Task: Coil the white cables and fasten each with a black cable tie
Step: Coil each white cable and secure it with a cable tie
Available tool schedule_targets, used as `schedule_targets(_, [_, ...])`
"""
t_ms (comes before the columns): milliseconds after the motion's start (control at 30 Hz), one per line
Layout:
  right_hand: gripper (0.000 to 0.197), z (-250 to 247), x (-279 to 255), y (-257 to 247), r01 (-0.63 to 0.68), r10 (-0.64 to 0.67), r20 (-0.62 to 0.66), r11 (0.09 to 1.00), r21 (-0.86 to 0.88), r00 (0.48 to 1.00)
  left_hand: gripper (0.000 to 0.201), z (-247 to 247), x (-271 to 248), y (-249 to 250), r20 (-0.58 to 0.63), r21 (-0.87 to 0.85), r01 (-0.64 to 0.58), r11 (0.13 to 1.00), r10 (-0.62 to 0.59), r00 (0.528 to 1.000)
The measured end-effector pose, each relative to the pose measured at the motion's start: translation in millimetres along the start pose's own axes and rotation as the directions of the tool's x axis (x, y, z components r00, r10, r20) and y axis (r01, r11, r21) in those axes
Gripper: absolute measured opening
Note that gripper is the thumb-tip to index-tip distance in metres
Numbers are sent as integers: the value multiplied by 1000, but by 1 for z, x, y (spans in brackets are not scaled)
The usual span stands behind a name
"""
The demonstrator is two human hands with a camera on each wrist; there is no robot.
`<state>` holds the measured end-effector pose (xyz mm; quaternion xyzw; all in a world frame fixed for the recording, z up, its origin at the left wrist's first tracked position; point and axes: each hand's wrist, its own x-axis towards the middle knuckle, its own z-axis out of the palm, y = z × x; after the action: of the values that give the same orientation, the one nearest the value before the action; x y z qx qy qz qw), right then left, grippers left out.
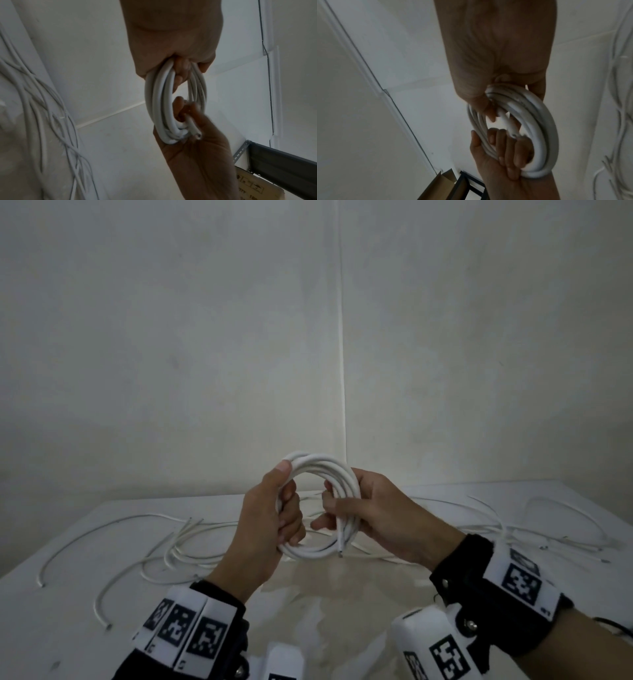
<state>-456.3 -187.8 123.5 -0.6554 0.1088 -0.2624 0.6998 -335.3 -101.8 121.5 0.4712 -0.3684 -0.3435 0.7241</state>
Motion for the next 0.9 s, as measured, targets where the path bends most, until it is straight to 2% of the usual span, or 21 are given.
schedule_targets(67, [8,0,0,-3,14,-14,2,999,33,1000,40,2,0,1,-6,0,0,1000,0,1000])
schedule_targets(167, [39,3,0,-8,36,-36,-13,999,39,999,41,8,0,2,-2,16,-10,1000,10,1000])
schedule_targets(233, [55,3,1,-12,47,-56,-70,991,-127,996,41,11,-2,3,-12,42,-12,999,12,1000])
schedule_targets(300, [63,1,2,-17,40,-74,-105,954,-297,992,43,13,-2,3,-29,35,-11,999,12,1000])
schedule_targets(400, [69,-4,1,-24,-13,-18,-80,929,-370,997,44,17,-2,5,-46,41,-22,999,24,999])
schedule_targets(467, [67,-5,-1,-25,-6,-8,-40,935,-354,999,44,19,-1,6,-71,54,-33,998,37,997])
schedule_targets(533, [49,-2,-3,-24,60,-69,-22,952,-300,997,45,20,1,8,-103,28,-47,999,49,993])
schedule_targets(600, [30,3,-2,-21,156,-183,-76,949,-273,980,48,22,2,9,-123,-5,-44,999,44,991])
schedule_targets(667, [17,6,0,-18,201,-266,-193,932,-301,944,53,26,2,8,-125,-12,-38,999,36,991])
schedule_targets(800, [44,10,0,-12,193,-308,-352,925,-326,884,53,29,-1,2,-108,70,-26,997,33,994])
schedule_targets(900, [50,10,1,-9,172,-330,-419,912,-372,846,48,30,-1,0,-86,147,1,989,11,996])
